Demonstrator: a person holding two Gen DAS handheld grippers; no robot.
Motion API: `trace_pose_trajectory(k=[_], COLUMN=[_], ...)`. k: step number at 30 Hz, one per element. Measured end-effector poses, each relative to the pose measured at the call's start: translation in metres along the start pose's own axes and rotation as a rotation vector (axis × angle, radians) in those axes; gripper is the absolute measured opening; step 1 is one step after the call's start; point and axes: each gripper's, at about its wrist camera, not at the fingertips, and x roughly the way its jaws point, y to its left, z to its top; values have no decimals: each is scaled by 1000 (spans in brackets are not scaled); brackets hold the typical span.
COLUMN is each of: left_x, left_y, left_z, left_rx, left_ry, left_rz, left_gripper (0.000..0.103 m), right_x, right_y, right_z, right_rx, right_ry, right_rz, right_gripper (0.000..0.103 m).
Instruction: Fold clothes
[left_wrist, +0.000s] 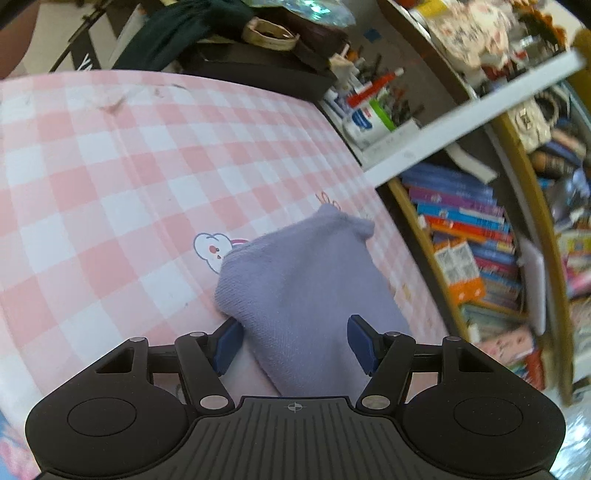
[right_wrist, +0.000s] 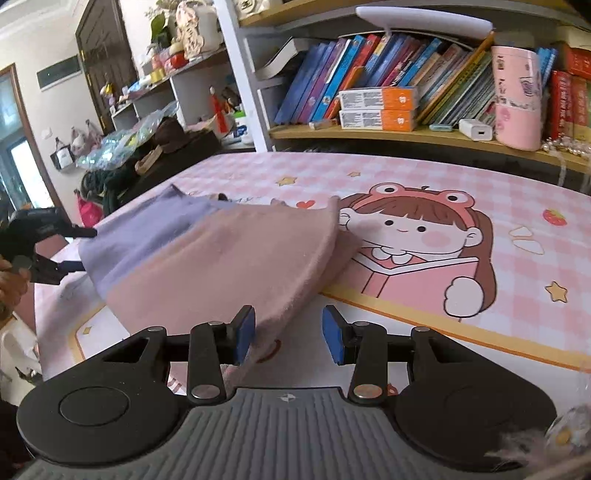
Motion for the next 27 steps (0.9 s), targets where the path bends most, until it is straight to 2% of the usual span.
trace_pose_trajectory(k=[6,11,14,16,17,19,22,24,27], left_x=[1,2,5,9,12,12,13,-4,-15], left_y=[5,17,22,27,29,28,26,-2,-22], left_z=[7,10,13,16,17,21,28,28,26], left_rx=[-30,-65,-64,-55,-50,-14,44,246,402], left_ry=[29,28,38,59,71,58,34,-60,-118], left_rz=[-23,-78,-94,-113,-123,-126,-130,-147,-162], left_gripper=[60,57,46,31,29,20,12,12,13], right_x=[9,13,16,18,19,22,29,34,42], right_y=[13,22,25,29,31,35,46,54,65], right_z=[-5,-5,-7,-8,-9,-10,-8,-7,-5], right_rx=[14,17,38,38,38,41,42,34,19], right_ry=[24,39,46,42,38,31,36,39,34], right_rz=[-15,-53,-62,-66,-67,-66,-61,-58,-53], right_gripper=[38,38,35,31,30,29,29,29,29])
